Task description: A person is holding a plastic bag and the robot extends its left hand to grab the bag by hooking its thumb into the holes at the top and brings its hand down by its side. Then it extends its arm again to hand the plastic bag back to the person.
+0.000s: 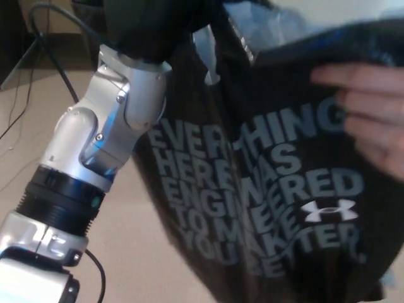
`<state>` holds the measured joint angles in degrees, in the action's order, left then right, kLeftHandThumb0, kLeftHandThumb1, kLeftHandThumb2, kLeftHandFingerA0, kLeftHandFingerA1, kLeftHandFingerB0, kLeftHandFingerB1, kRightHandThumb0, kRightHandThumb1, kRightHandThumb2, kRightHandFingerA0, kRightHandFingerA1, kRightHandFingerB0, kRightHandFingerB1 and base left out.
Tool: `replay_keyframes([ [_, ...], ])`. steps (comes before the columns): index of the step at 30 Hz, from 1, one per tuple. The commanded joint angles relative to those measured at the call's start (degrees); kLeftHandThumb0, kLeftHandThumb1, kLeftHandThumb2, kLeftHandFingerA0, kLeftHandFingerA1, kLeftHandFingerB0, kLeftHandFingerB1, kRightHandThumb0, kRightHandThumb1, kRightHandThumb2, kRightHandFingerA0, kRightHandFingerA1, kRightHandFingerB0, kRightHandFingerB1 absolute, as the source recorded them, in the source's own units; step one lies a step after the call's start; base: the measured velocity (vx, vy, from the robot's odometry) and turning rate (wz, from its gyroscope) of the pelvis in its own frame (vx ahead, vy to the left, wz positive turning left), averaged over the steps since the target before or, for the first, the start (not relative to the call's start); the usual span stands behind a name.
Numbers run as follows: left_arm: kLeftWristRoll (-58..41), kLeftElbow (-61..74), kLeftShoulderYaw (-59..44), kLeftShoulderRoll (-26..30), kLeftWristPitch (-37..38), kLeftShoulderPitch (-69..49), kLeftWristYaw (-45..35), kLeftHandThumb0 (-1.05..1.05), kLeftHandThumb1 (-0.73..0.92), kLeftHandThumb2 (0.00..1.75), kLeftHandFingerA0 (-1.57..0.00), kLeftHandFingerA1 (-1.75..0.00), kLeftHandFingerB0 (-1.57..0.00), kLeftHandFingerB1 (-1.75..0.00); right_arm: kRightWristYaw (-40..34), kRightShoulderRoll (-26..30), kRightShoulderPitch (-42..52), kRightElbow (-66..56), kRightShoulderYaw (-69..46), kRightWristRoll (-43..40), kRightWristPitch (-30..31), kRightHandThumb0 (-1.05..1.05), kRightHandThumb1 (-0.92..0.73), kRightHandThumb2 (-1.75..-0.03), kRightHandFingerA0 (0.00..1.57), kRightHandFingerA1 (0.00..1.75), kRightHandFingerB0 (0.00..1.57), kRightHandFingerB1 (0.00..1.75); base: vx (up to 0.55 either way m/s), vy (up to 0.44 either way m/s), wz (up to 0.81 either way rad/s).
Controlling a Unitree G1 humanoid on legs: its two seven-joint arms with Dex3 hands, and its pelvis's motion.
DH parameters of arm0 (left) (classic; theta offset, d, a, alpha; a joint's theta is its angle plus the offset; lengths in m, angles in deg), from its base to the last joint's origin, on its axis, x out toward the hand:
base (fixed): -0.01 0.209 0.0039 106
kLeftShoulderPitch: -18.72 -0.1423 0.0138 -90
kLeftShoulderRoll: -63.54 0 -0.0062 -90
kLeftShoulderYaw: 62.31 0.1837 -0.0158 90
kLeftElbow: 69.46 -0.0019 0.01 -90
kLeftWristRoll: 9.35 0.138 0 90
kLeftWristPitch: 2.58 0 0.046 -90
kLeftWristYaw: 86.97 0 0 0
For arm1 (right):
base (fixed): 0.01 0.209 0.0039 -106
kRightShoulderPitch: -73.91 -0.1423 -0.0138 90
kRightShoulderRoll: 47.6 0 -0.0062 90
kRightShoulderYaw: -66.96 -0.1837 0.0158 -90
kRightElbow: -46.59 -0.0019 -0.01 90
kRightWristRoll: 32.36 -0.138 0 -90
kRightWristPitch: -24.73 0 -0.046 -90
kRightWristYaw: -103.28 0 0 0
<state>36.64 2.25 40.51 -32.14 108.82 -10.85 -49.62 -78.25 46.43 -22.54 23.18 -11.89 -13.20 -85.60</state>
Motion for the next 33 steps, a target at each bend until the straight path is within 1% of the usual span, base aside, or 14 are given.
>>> replay_keyframes([
  [1, -0.24, 1.1, -0.19, 0.8, 0.52, 1.53, 0.05, -0.12, 0.66, 0.74, -0.9, -1.66, -0.68, -1.34, 0.33, 0.52, -0.5, 0.52, 0.26, 0.23, 0.99, -0.41, -0.73, -0.62, 0.7, 0.61, 0.61, 0.42, 0.0, 0.0, 0.0],
  [5, -0.92, 4.48, -0.48, 0.25, -3.41, 0.21, -4.92, -0.17, 0.71, 0.67, -0.88, -1.66, -0.69, -1.13, 0.4, 0.59, -0.79, 0.53, 0.46, 0.37, 1.05, -0.41, -0.73, -0.62, 0.7, 0.6, 0.6, 0.42, 0.0, 0.0, 0.0],
  [6, -2.13, 7.36, -0.58, -0.43, -7.49, -0.87, -10.58, -0.33, 0.64, 0.59, -0.81, -0.72, -0.58, -0.39, 0.29, 0.57, -1.01, 0.49, 0.65, 0.59, 1.24, -0.41, -0.73, -0.62, 0.7, 0.54, 0.6, 0.41, 0.0, 0.0, 0.0],
  [7, -2.65, 8.67, -0.62, -0.74, -9.31, -1.37, -13.07, -0.33, 0.64, 0.59, -0.81, -0.72, -0.58, -0.39, 0.24, 0.56, -1.1, 0.48, 0.73, 0.69, 1.33, -0.41, -0.73, -0.62, 0.7, 0.54, 0.6, 0.41, 0.0, 0.0, 0.0],
  [8, -2.64, 9.75, -0.42, -0.76, -10.86, -1.84, -15.41, -0.65, 0.38, 0.68, -0.33, -0.45, -0.2, -0.36, 0.24, 0.56, -1.17, 0.53, 0.72, 0.68, 1.4, -0.41, -0.73, -0.62, 0.69, 0.49, 0.59, 0.41, 0.0, 0.0, 0.0],
  [9, -2.62, 10.92, -0.16, -0.78, -12.66, -2.37, -18.2, -0.65, 0.38, 0.68, -0.33, -0.45, -0.2, -0.36, 0.26, 0.55, -1.24, 0.6, 0.71, 0.66, 1.5, -0.41, -0.73, -0.62, 0.69, 0.49, 0.59, 0.41, 0.0, 0.0, 0.0],
  [10, -4.07, 14.3, 0.54, -0.71, -18.33, -4.21, -27.62, -0.72, 0.51, 0.57, -0.07, -0.28, 0.0, -0.22, 0.43, 0.61, -0.97, 0.3, 0.78, 0.66, 1.39, -0.4, -0.74, -0.62, 0.69, 0.51, 0.58, 0.41, 0.0, 0.0, 0.0],
  [11, -4.66, 15.54, 0.96, -0.26, -19.87, -4.72, -31.28, -0.8, 0.46, 0.83, 0.0, -0.01, 0.0, 0.0, 0.35, 0.55, -1.01, 0.41, 0.81, 0.7, 1.42, -0.41, -0.73, -0.62, 0.69, 0.55, 0.57, 0.41, 0.0, 0.0, 0.0],
  [16, -8.07, 19.16, 2.09, 1.17, -22.04, -6.75, -40.97, -0.75, 0.43, 0.83, 0.0, 0.0, 0.0, 0.0, 0.31, 0.57, -0.85, 0.59, 0.94, 0.78, 1.11, -0.41, -0.73, -0.62, 0.67, 0.48, 0.55, 0.4, 0.0, 0.0, 0.0],
  [17, -7.95, 20.16, 2.49, 1.51, -22.98, -7.2, -43.03, -0.89, 0.47, 0.6, 0.0, 0.0, 0.0, 0.0, 0.42, 0.7, -0.62, 0.51, 1.03, 0.83, 0.74, -0.41, -0.74, -0.62, 0.68, 0.52, 0.58, 0.41, 0.0, 0.0, 0.0],
  [18, -8.53, 20.97, 2.8, 1.76, -23.6, -7.73, -44.83, -0.88, 0.47, 0.56, 0.0, 0.0, 0.0, 0.0, 0.42, 0.79, -0.41, 0.37, 1.12, 0.89, 0.52, -0.42, -0.73, -0.62, 0.69, 0.56, 0.61, 0.43, 0.0, 0.0, 0.0],
  [31, -9.96, 29.06, 4.13, 6.98, -26.52, -14.61, -57.1, -0.89, 0.47, 0.55, 0.0, 0.0, 0.0, 0.0, 0.58, 0.09, 0.9, 0.27, 1.74, 1.08, 0.13, -0.41, -0.73, -0.63, 0.67, 0.5, 0.59, 0.42, 0.0, 0.0, 0.0],
  [32, -10.59, 28.98, 3.84, 7.44, -26.04, -15.17, -57.08, -0.74, 0.41, 0.84, 0.0, 0.0, 0.0, 0.0, 0.64, 0.0, 0.73, 0.32, 1.79, 1.09, 0.34, -0.41, -0.73, -0.62, 0.67, 0.53, 0.59, 0.42, 0.0, 0.0, 0.0],
  [33, -11.32, 28.75, 3.47, 7.84, -25.53, -15.65, -57.02, -0.74, 0.41, 0.84, 0.0, 0.0, 0.0, 0.0, 0.64, -0.12, 0.39, 0.38, 1.83, 1.11, 0.71, -0.41, -0.73, -0.62, 0.67, 0.53, 0.59, 0.42, 0.0, 0.0, 0.0],
])
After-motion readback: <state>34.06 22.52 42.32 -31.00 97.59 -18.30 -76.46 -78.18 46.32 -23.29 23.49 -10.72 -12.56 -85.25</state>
